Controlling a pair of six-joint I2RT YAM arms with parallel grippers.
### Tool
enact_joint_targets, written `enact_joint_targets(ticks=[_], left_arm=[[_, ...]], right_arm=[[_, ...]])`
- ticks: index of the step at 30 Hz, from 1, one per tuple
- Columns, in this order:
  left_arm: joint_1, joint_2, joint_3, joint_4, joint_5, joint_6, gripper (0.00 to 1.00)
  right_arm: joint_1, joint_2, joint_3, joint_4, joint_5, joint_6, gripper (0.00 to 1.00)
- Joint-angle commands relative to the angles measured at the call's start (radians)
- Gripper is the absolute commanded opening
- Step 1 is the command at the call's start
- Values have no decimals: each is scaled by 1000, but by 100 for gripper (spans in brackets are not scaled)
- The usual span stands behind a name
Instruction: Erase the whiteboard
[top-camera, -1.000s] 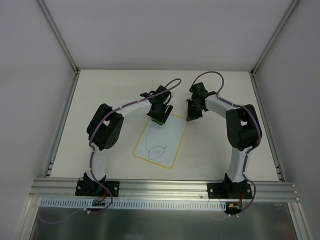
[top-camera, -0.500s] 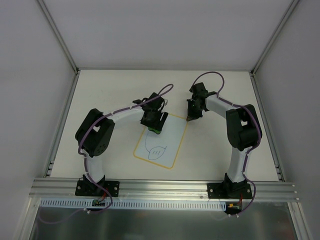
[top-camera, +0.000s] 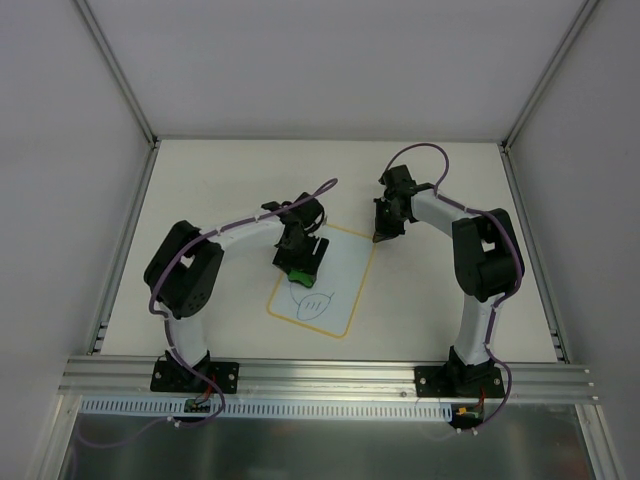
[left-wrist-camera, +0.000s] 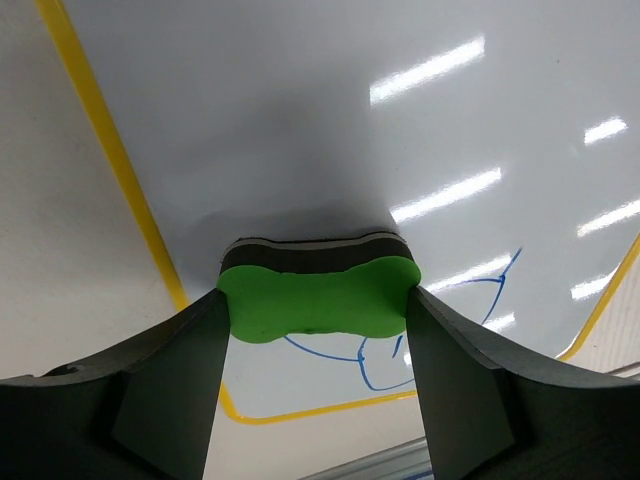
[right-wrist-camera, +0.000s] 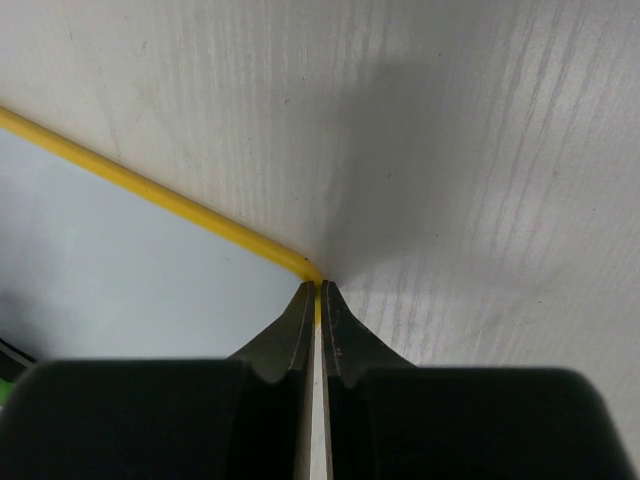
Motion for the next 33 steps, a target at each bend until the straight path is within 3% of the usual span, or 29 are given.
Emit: enact_joint_targets(ticks=[1, 5, 10, 20, 28, 33], left_arm=[[2, 108, 76, -71, -26, -8, 32], [22, 174, 203, -74, -73, 6, 32], [30, 176, 219, -75, -150, 18, 32], [-47, 79, -79, -74, -70, -39, 31], [-179, -13, -169, -77, 11, -76, 29], [-202, -5, -200, -77, 16, -88, 29]], right_arm=[[-5, 39, -30, -19, 22, 2, 0], [-8, 33, -38, -17, 24, 2, 0], [-8, 25, -47, -11, 19, 4, 0], [-10, 25, -44, -3, 16, 8, 0], [-11, 24, -39, -2, 18, 16, 0], [-11, 22, -50, 6, 15, 20, 0]])
